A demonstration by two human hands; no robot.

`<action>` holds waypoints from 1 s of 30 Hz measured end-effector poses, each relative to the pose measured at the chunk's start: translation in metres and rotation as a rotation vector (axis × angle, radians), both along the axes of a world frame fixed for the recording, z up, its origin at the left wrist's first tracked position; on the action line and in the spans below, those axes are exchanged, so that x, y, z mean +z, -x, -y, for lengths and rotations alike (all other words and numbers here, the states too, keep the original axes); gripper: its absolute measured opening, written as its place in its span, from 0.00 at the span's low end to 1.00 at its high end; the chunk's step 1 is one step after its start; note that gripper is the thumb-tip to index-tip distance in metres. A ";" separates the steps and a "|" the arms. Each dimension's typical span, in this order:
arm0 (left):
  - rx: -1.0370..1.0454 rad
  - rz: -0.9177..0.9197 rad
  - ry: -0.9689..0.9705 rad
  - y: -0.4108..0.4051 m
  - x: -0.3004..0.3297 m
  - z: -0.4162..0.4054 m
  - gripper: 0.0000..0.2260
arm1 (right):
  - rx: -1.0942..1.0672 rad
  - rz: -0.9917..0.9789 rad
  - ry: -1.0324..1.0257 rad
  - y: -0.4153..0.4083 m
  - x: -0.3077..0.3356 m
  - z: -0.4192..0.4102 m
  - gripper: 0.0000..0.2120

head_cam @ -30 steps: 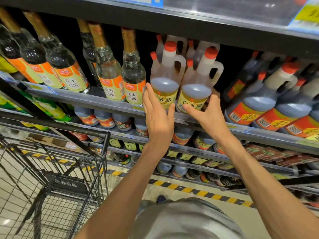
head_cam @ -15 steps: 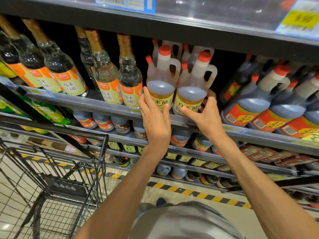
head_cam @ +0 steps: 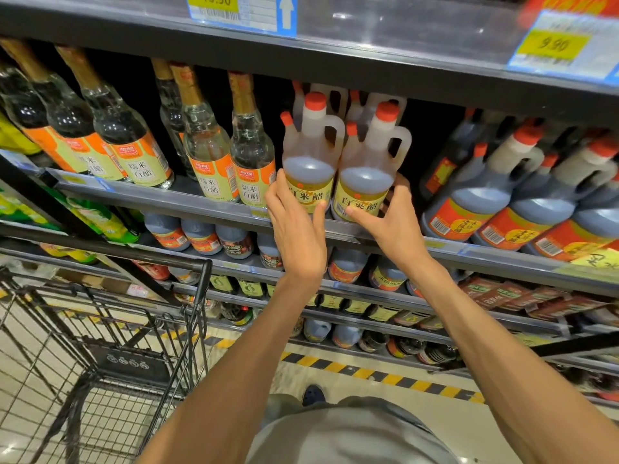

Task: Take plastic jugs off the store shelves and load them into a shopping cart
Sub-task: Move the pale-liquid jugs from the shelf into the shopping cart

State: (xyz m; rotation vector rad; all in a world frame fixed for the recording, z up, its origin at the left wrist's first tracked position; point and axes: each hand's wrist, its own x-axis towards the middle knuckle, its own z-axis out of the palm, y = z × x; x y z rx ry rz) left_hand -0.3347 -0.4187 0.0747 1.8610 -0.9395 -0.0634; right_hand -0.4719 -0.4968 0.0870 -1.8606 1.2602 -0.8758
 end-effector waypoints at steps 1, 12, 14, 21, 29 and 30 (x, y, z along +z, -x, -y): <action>-0.025 -0.001 0.008 -0.001 -0.001 -0.002 0.35 | 0.001 0.005 0.003 0.000 0.000 -0.001 0.35; -0.348 -0.007 -0.094 -0.015 0.008 -0.042 0.39 | 0.021 -0.032 -0.070 0.000 0.017 -0.026 0.42; -0.390 0.026 -0.128 -0.013 0.012 -0.054 0.37 | 0.034 -0.095 -0.044 0.005 0.023 -0.039 0.41; -0.701 0.306 -0.212 0.003 0.027 -0.086 0.31 | 0.008 -0.359 -0.044 0.052 0.044 -0.106 0.46; -1.039 0.479 -0.258 0.062 0.035 -0.114 0.32 | -0.203 -0.638 -0.105 0.153 0.058 -0.221 0.45; -1.113 0.482 -0.259 0.084 0.038 -0.121 0.32 | -0.283 -0.653 -0.128 0.174 0.062 -0.245 0.44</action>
